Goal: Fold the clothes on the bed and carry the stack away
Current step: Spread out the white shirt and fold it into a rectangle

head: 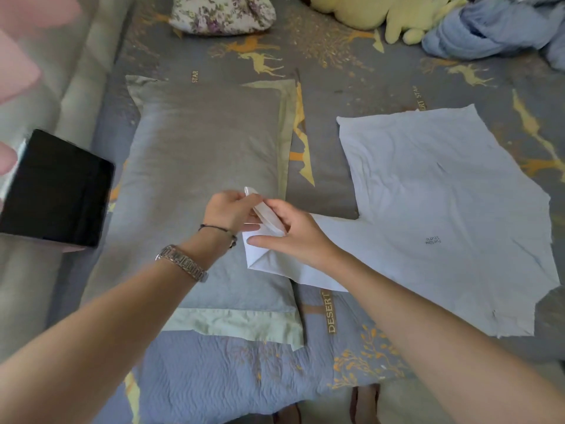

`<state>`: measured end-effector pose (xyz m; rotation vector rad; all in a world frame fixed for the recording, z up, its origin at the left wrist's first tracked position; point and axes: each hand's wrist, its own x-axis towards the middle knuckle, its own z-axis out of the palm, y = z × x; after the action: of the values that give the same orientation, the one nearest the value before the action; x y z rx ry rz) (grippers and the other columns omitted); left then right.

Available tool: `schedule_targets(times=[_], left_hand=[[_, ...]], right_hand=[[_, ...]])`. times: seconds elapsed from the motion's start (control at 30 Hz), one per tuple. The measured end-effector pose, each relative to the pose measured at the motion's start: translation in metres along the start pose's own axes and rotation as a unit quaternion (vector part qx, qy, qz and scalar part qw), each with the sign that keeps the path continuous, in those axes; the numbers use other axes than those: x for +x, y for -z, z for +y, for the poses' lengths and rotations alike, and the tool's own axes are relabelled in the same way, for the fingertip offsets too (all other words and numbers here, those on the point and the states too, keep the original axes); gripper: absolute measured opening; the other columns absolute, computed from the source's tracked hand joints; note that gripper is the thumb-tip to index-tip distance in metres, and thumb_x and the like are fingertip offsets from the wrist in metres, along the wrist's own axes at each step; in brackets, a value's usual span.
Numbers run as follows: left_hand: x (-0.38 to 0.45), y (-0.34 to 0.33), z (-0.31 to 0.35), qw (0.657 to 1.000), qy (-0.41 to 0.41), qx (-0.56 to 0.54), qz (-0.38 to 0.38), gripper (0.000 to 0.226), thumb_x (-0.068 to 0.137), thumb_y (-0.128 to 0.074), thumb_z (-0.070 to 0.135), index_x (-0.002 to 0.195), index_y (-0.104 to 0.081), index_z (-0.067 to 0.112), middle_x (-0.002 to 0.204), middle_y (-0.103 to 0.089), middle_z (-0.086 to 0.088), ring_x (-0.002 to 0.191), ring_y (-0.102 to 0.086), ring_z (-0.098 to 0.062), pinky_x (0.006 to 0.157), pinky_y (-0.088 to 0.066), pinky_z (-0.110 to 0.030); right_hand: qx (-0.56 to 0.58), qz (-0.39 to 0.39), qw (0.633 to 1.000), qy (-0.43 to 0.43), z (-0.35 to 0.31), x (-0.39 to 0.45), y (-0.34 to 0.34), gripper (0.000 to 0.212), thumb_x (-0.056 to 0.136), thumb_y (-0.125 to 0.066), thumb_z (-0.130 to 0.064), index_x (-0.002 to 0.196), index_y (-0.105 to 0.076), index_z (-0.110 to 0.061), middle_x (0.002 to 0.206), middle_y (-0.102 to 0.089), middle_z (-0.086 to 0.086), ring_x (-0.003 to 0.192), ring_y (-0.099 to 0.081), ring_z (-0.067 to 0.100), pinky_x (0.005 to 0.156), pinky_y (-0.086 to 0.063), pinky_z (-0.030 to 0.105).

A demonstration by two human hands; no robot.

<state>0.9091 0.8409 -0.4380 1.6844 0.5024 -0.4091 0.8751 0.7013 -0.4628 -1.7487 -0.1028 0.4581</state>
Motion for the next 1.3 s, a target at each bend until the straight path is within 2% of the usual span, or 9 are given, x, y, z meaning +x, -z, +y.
schedule_targets(times=[0.17, 0.27, 0.37, 0.47, 0.53, 0.7, 0.8, 1.03, 1.3], left_hand=[[-0.008, -0.018, 0.003, 1.0, -0.005, -0.002, -0.025, 0.017, 0.086, -0.062, 0.02, 0.072, -0.067, 0.01, 0.07, -0.07, -0.005, 0.062, -0.068, -0.011, 0.065, -0.056, -0.023], [-0.012, -0.03, 0.002, 0.997, -0.015, -0.008, -0.073, 0.019, 0.085, -0.063, 0.029, 0.081, -0.071, 0.013, 0.081, -0.074, -0.002, 0.08, -0.07, -0.011, 0.08, -0.053, -0.026], [-0.018, -0.043, -0.003, 0.994, -0.062, 0.01, -0.091, 0.027, 0.083, -0.063, 0.042, 0.088, -0.074, 0.018, 0.085, -0.075, 0.004, 0.088, -0.069, -0.007, 0.083, -0.049, -0.025], [-0.021, -0.058, -0.019, 0.988, -0.141, 0.049, 0.025, 0.024, 0.069, -0.072, 0.048, 0.08, -0.07, 0.026, 0.082, -0.073, 0.01, 0.083, -0.066, -0.003, 0.08, -0.049, -0.022], [-0.024, -0.074, -0.035, 0.97, -0.168, 0.131, 0.118, 0.038, 0.063, -0.079, 0.048, 0.087, -0.06, 0.027, 0.087, -0.066, 0.013, 0.086, -0.061, -0.006, 0.078, -0.047, -0.022], [-0.033, -0.14, -0.072, 0.939, -0.135, 0.275, 0.157, 0.08, 0.05, -0.085, 0.051, 0.109, -0.05, 0.009, 0.105, -0.051, -0.005, 0.098, -0.049, -0.024, 0.082, -0.044, -0.035], [-0.036, -0.188, -0.087, 0.937, -0.078, 0.305, 0.154, 0.085, 0.052, -0.083, 0.053, 0.116, -0.046, 0.012, 0.113, -0.048, -0.004, 0.104, -0.047, -0.023, 0.087, -0.045, -0.038], [-0.037, -0.27, -0.115, 0.906, 0.025, 0.358, 0.226, 0.077, 0.061, -0.081, 0.039, 0.122, -0.041, 0.013, 0.124, -0.043, -0.008, 0.115, -0.043, -0.027, 0.093, -0.039, -0.04], [-0.027, -0.289, -0.128, 0.901, 0.029, 0.38, 0.207, 0.061, 0.069, -0.075, 0.029, 0.119, -0.043, 0.016, 0.123, -0.044, -0.009, 0.117, -0.042, -0.03, 0.096, -0.041, -0.045]], right_hand=[[-0.015, 0.054, 0.998, 0.041, 0.004, -0.011, 0.016, 0.046, 0.08, -0.069, -0.012, 0.122, -0.056, -0.025, 0.113, -0.068, -0.004, 0.103, -0.064, 0.007, 0.093, -0.051, 0.027], [-0.072, 0.109, 0.989, 0.065, 0.005, -0.014, 0.032, 0.032, 0.089, -0.054, -0.004, 0.12, -0.06, -0.012, 0.105, -0.07, 0.006, 0.091, -0.064, 0.013, 0.077, -0.047, 0.017], [-0.141, 0.146, 0.977, 0.067, 0.006, -0.012, 0.058, 0.027, 0.093, -0.046, -0.001, 0.11, -0.065, -0.006, 0.091, -0.069, 0.009, 0.075, -0.057, 0.015, 0.065, -0.04, 0.016], [-0.191, 0.148, 0.968, 0.062, 0.007, -0.008, 0.094, 0.022, 0.093, -0.047, -0.002, 0.104, -0.066, -0.002, 0.069, -0.061, -0.002, 0.063, -0.051, 0.012, 0.058, -0.035, 0.014], [-0.201, 0.153, 0.965, 0.063, 0.008, -0.004, 0.121, 0.02, 0.092, -0.047, -0.002, 0.098, -0.066, 0.0, 0.059, -0.049, -0.01, 0.058, -0.045, 0.009, 0.054, -0.032, 0.01], [-0.224, 0.13, 0.964, 0.054, 0.011, 0.005, 0.192, 0.02, 0.092, -0.046, -0.004, 0.094, -0.063, 0.006, 0.084, -0.063, 0.026, 0.079, -0.053, 0.036, 0.063, -0.032, 0.027], [-0.243, 0.11, 0.962, 0.064, 0.009, 0.009, 0.229, 0.021, 0.09, -0.044, -0.003, 0.09, -0.056, 0.014, 0.084, -0.057, 0.032, 0.071, -0.043, 0.028, 0.061, -0.025, 0.028], [-0.256, 0.071, 0.96, 0.086, 0.005, 0.016, 0.308, 0.021, 0.089, -0.045, -0.003, 0.09, -0.062, 0.008, 0.08, -0.057, 0.018, 0.078, -0.048, 0.019, 0.065, -0.031, 0.026], [-0.265, 0.086, 0.958, 0.064, 0.021, 0.028, 0.375, 0.024, 0.089, -0.045, -0.003, 0.099, -0.063, 0.009, 0.102, -0.064, 0.028, 0.097, -0.06, 0.038, 0.075, -0.042, 0.03]])
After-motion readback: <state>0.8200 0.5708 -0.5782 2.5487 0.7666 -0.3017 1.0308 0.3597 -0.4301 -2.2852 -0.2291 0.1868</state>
